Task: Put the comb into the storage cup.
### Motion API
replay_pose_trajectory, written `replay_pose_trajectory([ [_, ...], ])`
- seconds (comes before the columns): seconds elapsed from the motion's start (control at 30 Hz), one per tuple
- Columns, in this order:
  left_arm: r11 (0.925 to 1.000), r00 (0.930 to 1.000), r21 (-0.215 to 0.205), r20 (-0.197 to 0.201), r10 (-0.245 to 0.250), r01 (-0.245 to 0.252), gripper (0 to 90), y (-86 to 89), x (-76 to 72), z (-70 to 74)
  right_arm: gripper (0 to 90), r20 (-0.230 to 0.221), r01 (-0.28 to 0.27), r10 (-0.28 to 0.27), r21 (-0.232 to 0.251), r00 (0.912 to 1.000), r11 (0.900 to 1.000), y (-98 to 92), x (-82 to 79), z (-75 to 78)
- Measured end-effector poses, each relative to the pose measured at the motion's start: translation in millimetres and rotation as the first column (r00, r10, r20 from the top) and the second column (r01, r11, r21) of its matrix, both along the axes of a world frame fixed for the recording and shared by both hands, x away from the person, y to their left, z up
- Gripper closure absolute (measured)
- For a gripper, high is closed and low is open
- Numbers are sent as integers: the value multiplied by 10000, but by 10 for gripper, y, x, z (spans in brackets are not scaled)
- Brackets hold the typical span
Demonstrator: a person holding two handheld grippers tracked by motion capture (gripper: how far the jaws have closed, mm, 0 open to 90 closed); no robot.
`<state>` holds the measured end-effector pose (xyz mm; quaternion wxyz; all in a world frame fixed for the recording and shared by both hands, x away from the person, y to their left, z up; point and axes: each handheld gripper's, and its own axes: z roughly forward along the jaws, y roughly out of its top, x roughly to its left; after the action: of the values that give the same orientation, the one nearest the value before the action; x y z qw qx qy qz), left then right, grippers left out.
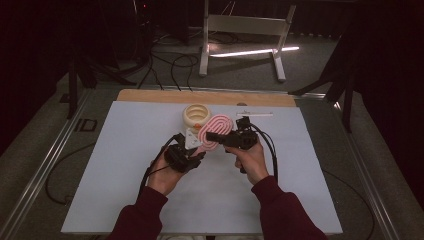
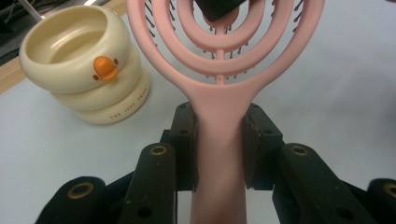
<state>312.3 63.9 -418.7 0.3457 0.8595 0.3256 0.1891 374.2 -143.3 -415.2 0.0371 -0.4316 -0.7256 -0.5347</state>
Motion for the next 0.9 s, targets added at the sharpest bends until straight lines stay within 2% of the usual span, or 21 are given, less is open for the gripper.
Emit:
replay_pose_trajectory([
  [0.13,10000,10000,-11,-5,-10,10,699,3,2,-14,482,-152,24,-22,171,9999,9999,1,8,-8],
  [0.2,10000,10000,-15,17,-48,48,699,0,-6,-30,509,-407,-178,193,363,9990,9992,6,15,-21],
  [0.37,10000,10000,-5,43,-17,17,699,-5,-7,-31,531,-554,-92,116,430,9984,9990,16,9,-18],
  [0.47,10000,10000,61,61,-27,26,699,-8,-8,-36,553,-566,-154,183,502,9982,9986,20,7,-17],
  [0.57,9999,10000,97,42,-38,37,698,-15,-9,-51,592,-488,-500,524,485,9974,9976,27,-3,-18],
  [0.67,9999,10000,106,8,-34,34,698,-25,-2,-66,613,-595,-501,529,471,9968,9976,40,-19,-5],
  [0.73,10000,10000,52,-35,-56,56,698,-29,4,-70,617,-512,-466,485,382,9975,9982,46,-28,2],
  [0.9,10000,10000,-28,-76,-4,4,696,-30,14,-69,633,-472,-385,410,512,9980,9979,59,-49,22],
])
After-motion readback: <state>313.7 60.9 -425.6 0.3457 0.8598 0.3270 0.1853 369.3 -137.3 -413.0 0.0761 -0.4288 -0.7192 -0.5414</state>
